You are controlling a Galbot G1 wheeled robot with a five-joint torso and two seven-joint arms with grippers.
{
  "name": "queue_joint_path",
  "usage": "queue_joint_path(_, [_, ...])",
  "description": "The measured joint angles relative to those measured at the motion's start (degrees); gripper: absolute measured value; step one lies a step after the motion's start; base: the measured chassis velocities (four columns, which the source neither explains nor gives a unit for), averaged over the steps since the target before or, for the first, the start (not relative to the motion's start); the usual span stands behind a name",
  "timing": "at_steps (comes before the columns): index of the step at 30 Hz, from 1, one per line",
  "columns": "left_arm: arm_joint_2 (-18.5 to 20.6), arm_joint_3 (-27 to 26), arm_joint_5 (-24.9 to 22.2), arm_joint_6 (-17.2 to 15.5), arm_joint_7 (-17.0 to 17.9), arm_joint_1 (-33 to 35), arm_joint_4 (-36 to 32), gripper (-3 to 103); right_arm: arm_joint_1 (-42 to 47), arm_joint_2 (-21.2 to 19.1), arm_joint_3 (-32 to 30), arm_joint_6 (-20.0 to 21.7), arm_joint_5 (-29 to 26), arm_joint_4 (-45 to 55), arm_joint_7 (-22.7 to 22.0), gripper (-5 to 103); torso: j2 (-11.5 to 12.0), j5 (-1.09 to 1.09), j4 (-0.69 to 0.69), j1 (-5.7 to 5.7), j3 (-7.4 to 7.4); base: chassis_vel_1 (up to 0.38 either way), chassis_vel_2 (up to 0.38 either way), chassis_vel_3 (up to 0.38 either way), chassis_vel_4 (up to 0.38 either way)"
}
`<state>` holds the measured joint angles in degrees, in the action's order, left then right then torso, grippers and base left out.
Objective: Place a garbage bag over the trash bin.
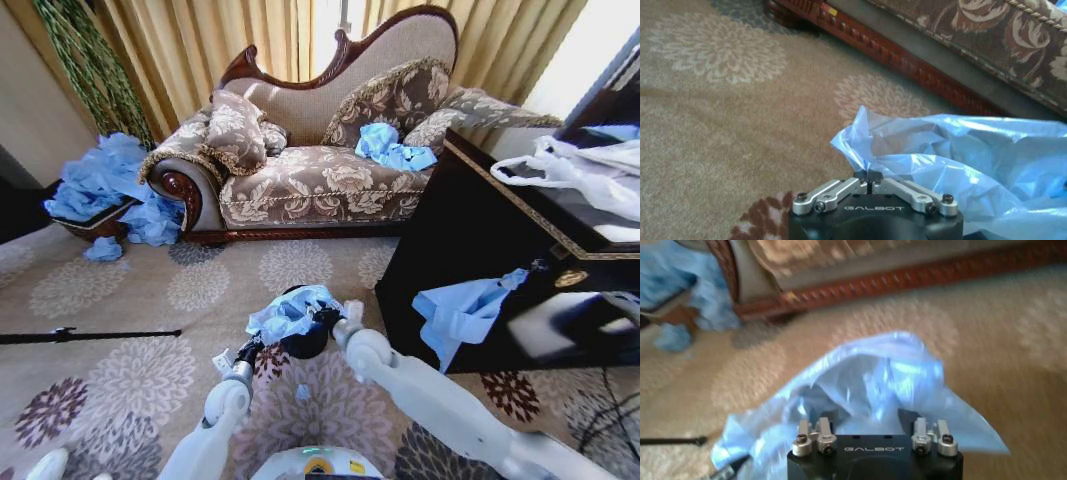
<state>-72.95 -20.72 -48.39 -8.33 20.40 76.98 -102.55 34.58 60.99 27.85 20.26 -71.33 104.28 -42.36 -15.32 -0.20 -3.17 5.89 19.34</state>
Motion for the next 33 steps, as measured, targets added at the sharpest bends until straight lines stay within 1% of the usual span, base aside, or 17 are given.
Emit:
queue_joint_path(1, [0.00,0.00,0.00,0.00,0.00,0.00,0.00,0,0.00,0.00,0.00,0.00,0.00,0.00,0.00,61,0.00,0.00,0.00,0.00,0.00,0.000,0.000,0.000,0.000])
queue_joint_path(2, [-0.09,-0.03,-0.03,0.13,-0.05,0.02,-0.17,0,-0.38,-0.26,0.45,0.73,-2.13,0.20,-1.88,66,0.00,0.01,0.01,0.00,0.00,0.000,0.000,0.000,0.000])
queue_joint_path(3, [-0.15,-0.05,-0.05,0.20,-0.08,0.03,-0.26,0,-0.59,-0.53,0.66,1.36,-3.39,0.53,-3.18,66,0.00,0.01,0.00,0.00,0.00,0.000,0.000,0.000,0.000])
queue_joint_path(4, [-0.21,-0.06,-0.12,0.34,-0.16,0.03,-0.38,0,-0.84,-0.98,0.91,2.06,-4.45,1.20,-4.46,72,0.00,0.00,0.00,0.00,0.00,0.000,0.000,0.000,0.000])
queue_joint_path(6, [-0.22,-0.18,-0.28,0.45,-0.21,-0.04,-0.48,0,-0.98,-1.87,1.32,2.48,-4.77,2.39,-5.25,83,0.00,0.01,0.00,0.00,0.00,0.000,0.000,0.000,0.000])
queue_joint_path(8, [-0.18,-0.22,-0.38,0.57,-0.23,-0.10,-0.48,0,-1.01,-2.28,1.47,2.77,-4.85,2.96,-5.41,83,0.00,0.01,0.00,0.00,0.00,0.000,0.000,0.000,0.000])
queue_joint_path(10, [-0.02,-0.38,-0.62,0.77,-0.29,-0.18,-0.48,0,-0.97,-2.66,1.61,3.13,-4.91,3.19,-5.38,90,0.00,0.01,0.00,0.00,0.00,0.000,0.000,0.000,0.000])
queue_joint_path(11, [-0.02,-0.38,-0.62,0.77,-0.29,-0.18,-0.48,0,-0.97,-2.66,1.61,3.13,-4.91,3.19,-5.38,90,0.00,0.01,0.00,0.00,0.00,0.000,0.000,0.000,0.000])
queue_joint_path(13, [0.22,-0.56,-1.09,0.84,-0.31,-0.19,-0.49,0,-0.67,-2.44,1.41,3.17,-4.82,2.11,-4.98,80,0.00,0.01,0.00,0.00,0.00,0.000,0.000,0.000,0.000])
queue_joint_path(14, [0.22,-0.56,-1.09,0.84,-0.31,-0.19,-0.49,0,-0.67,-2.44,1.41,3.17,-4.82,2.11,-4.98,80,0.00,0.01,0.00,0.00,0.00,0.000,0.000,0.000,0.000])
queue_joint_path(16, [0.53,-0.66,-1.29,0.93,-0.48,-0.16,-0.52,0,-0.36,-2.12,0.83,2.91,-4.07,1.21,-4.92,72,0.00,0.02,0.02,0.00,0.00,0.000,0.000,0.000,0.000])
queue_joint_path(17, [0.53,-0.66,-1.29,0.93,-0.48,-0.16,-0.52,0,-0.36,-2.12,0.83,2.91,-4.07,1.21,-4.92,72,0.00,0.02,0.02,0.00,0.00,0.000,0.000,0.000,0.000])
queue_joint_path(19, [0.75,-0.73,-1.46,1.04,-0.69,-0.18,-0.52,0,-0.26,-2.45,-0.83,2.86,-4.83,2.37,-6.21,62,0.00,0.01,0.01,0.00,-0.01,0.000,0.000,0.000,0.000])
queue_joint_path(21, [0.87,-0.78,-1.58,1.08,-0.80,-0.27,-0.54,0,-0.24,-3.34,-2.43,2.87,-7.01,3.80,-8.03,58,0.00,0.01,0.01,0.00,0.00,0.000,0.000,0.000,0.000])
queue_joint_path(27, [1.27,-0.88,-1.94,1.10,-0.96,-0.41,-0.73,0,0.86,-5.74,-6.12,2.69,-9.24,7.49,-8.99,57,0.00,0.01,0.00,0.00,-0.01,0.000,0.000,0.000,0.000])
queue_joint_path(30, [1.40,-0.89,-2.03,1.11,-1.04,-0.40,-0.73,0,1.41,-6.08,-6.77,2.72,-7.20,7.02,-7.89,59,0.00,0.00,0.00,0.00,-0.01,0.000,0.000,0.000,0.000])
queue_joint_path(33, [1.50,-0.81,-2.07,1.11,-1.04,-0.37,-0.85,0,2.31,-5.52,-7.55,2.57,-2.82,4.04,-5.27,66,0.00,0.01,0.00,0.00,-0.01,0.000,0.000,0.000,0.000])
